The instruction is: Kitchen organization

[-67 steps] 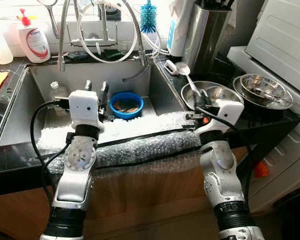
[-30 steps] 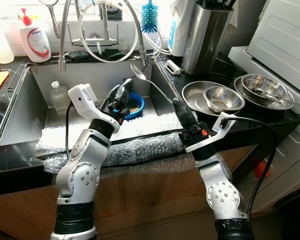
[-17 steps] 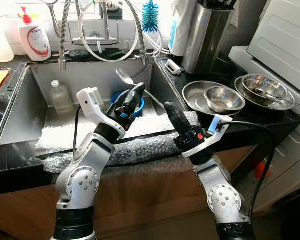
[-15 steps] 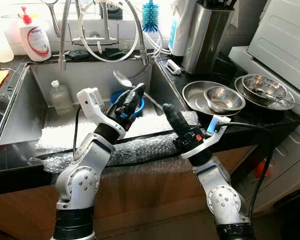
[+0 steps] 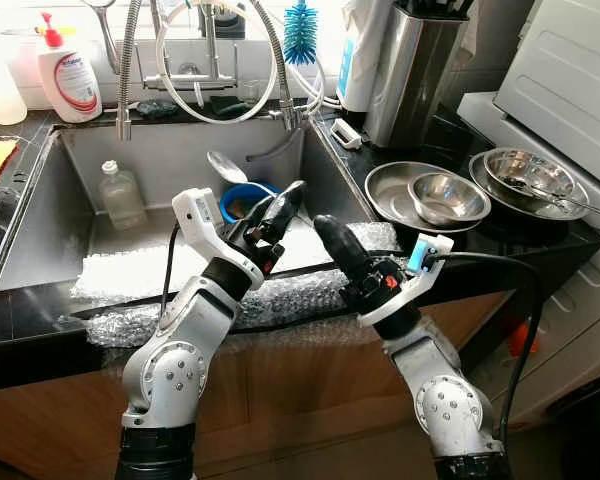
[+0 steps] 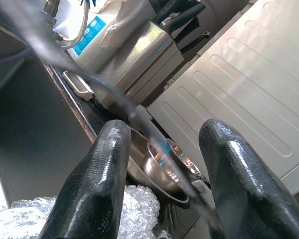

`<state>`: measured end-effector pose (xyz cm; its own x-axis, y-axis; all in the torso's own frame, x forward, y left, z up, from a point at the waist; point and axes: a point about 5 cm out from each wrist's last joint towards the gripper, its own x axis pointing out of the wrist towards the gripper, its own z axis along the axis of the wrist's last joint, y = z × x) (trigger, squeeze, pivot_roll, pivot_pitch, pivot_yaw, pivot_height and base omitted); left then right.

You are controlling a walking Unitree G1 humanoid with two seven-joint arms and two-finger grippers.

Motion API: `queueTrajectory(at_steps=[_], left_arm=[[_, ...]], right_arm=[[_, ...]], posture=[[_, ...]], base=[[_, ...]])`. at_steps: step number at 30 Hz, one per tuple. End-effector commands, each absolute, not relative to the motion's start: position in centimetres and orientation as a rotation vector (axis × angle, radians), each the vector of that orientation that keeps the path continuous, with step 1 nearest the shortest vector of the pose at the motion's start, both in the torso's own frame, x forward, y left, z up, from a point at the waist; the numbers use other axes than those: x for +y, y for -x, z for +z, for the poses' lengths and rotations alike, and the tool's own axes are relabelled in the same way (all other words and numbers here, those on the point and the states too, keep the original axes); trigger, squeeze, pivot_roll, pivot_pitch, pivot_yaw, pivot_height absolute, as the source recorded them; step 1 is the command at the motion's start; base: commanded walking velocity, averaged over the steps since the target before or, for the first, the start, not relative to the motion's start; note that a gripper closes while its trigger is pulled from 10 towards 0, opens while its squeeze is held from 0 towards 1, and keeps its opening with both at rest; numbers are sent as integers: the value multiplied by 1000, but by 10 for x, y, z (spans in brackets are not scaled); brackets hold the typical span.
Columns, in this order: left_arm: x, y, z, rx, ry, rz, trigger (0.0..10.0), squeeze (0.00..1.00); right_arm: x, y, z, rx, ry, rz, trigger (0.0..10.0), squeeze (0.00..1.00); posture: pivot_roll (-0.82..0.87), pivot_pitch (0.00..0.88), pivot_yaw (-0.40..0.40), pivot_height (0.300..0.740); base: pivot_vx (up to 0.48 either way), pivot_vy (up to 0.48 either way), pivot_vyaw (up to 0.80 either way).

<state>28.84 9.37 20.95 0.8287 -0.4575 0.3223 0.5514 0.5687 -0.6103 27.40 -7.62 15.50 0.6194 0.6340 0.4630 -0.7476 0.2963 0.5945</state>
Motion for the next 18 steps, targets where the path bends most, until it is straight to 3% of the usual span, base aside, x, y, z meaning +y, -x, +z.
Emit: queueTrajectory(at_steps=[1,2,4,18], left_arm=[[90,-287,218,-164,769,-623,10000,0],[91,-287,218,-169,770,-618,9412,0],[94,-288,221,-193,788,-595,0,0],[95,-288,220,-192,781,-594,0,0]], right_arm=[[-75,-272,161,-169,-847,948,10000,0],[-75,-272,161,-168,-847,948,10000,0],[-75,-272,160,-166,-846,947,10000,0],[-72,-269,159,-154,-820,980,10000,0]], posture=[[26,0,-90,740],[25,0,-89,740],[25,0,-90,740],[26,0,-93,740]], base=[[0,0,0],[0,0,0],[0,0,0],[0,0,0]])
